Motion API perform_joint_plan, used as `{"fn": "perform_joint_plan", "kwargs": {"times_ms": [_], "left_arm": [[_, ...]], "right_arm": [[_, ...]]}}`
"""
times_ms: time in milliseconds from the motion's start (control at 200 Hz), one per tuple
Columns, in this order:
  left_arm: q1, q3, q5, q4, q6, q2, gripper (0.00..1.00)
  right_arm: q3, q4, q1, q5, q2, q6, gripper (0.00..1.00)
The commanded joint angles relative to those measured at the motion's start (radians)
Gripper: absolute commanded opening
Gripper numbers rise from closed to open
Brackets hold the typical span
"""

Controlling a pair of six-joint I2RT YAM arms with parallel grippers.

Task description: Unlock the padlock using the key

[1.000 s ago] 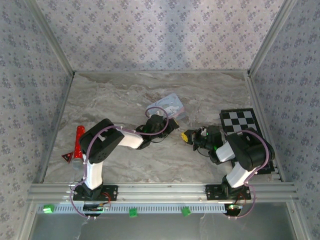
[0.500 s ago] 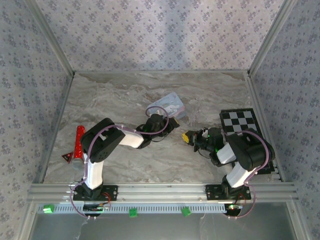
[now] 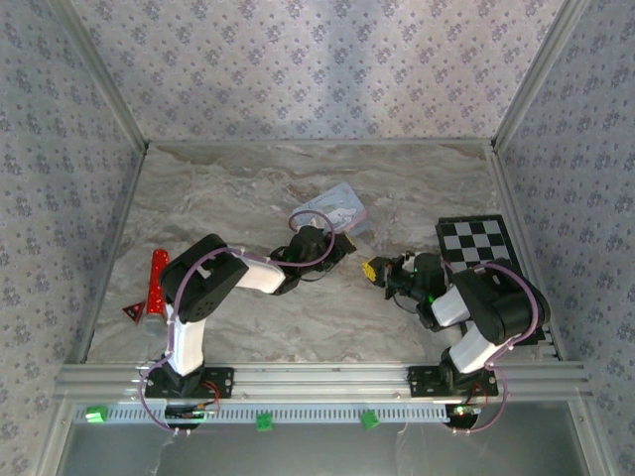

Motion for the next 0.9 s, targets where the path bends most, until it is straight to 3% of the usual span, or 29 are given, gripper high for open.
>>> {"fn": "perform_joint_plan", "kwargs": {"times_ms": [0, 895], "left_arm": [[0.002, -0.034, 0.083, -0.101, -0.138, 0.063, 0.15], [-0.002, -0.032, 0.093, -0.111, -0.142, 0.057, 0.14]], "right_arm": [[0.021, 0.037, -0.001, 0.017, -0.007, 0.009, 0.00], [0.050, 0.101, 0.030, 0.036, 0.087, 0.026, 0.00]]}}
